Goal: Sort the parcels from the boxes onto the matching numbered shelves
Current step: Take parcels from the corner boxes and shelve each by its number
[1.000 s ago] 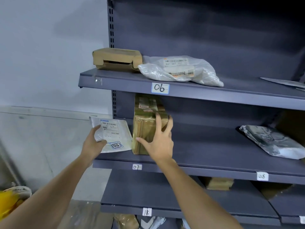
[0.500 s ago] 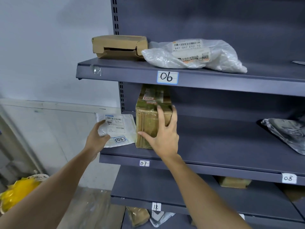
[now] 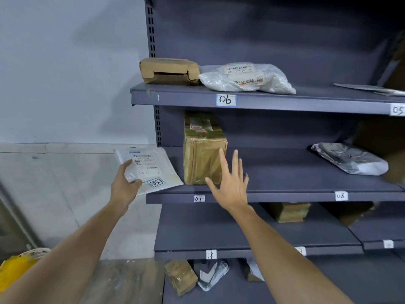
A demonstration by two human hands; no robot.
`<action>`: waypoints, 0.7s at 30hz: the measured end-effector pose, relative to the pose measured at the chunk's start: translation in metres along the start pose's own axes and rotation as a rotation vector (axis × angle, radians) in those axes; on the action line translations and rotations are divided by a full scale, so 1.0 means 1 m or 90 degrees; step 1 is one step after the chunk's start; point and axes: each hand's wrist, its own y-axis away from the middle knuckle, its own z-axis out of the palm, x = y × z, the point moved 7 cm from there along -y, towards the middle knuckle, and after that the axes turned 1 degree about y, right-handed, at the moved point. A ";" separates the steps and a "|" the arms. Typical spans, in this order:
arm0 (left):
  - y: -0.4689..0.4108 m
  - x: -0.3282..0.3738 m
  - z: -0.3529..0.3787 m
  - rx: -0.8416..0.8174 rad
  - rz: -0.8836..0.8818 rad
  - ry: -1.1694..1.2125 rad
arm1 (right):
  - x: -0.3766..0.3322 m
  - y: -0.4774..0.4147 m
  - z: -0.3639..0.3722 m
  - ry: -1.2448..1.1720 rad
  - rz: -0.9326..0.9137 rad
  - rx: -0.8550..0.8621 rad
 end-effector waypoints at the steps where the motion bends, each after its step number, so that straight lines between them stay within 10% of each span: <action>1: 0.004 -0.002 -0.007 0.001 -0.004 0.009 | -0.001 0.008 0.002 0.012 0.016 -0.026; 21: 0.106 0.015 0.034 -0.177 0.043 0.068 | 0.048 0.125 -0.060 0.156 0.136 -0.141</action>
